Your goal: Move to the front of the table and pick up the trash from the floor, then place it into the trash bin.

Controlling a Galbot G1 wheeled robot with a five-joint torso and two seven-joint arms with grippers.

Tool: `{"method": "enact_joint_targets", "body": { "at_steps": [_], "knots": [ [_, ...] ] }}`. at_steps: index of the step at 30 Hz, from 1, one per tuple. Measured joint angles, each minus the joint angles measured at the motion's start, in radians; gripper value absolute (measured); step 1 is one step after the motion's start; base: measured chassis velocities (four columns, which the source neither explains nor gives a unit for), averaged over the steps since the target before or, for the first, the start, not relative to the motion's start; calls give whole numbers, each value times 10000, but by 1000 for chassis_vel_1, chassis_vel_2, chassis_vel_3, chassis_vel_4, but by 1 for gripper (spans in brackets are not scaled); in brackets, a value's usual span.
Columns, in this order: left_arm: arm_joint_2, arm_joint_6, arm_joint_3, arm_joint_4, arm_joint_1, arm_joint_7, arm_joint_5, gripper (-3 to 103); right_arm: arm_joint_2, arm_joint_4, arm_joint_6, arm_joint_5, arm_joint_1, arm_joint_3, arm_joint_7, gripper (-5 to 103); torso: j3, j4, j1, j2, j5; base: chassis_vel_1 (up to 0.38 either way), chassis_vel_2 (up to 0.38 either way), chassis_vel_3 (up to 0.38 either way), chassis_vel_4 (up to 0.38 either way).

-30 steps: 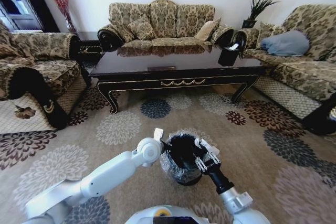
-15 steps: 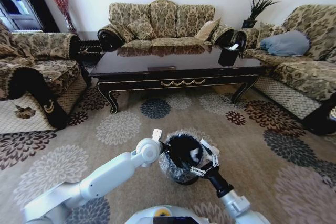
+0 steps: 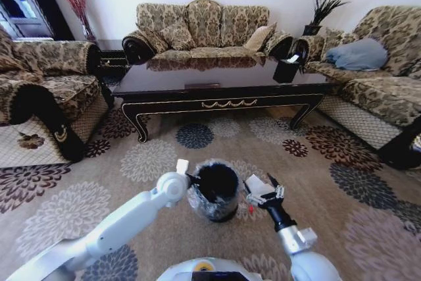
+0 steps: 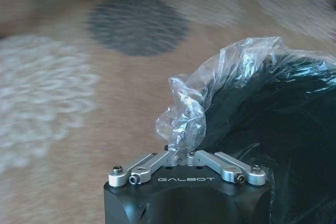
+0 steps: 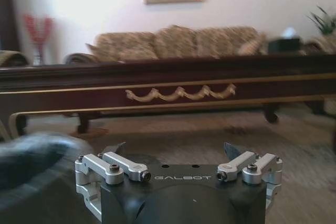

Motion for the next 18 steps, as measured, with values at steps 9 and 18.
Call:
{"method": "enact_joint_targets", "body": {
  "at_steps": [9,18],
  "knots": [
    [957,-9,-2042,-267,1763,615,392,2,-415,-2888,-178,674,2051,-218,-9,100,0,1,0,1,1,0,0,0,0],
    [1147,-60,-2251,-463,2012,669,254,2,-339,-6386,-58,275,3590,-1023,-471,100,0,-14,0,1,0,0,0,0,0]
  ]
}}
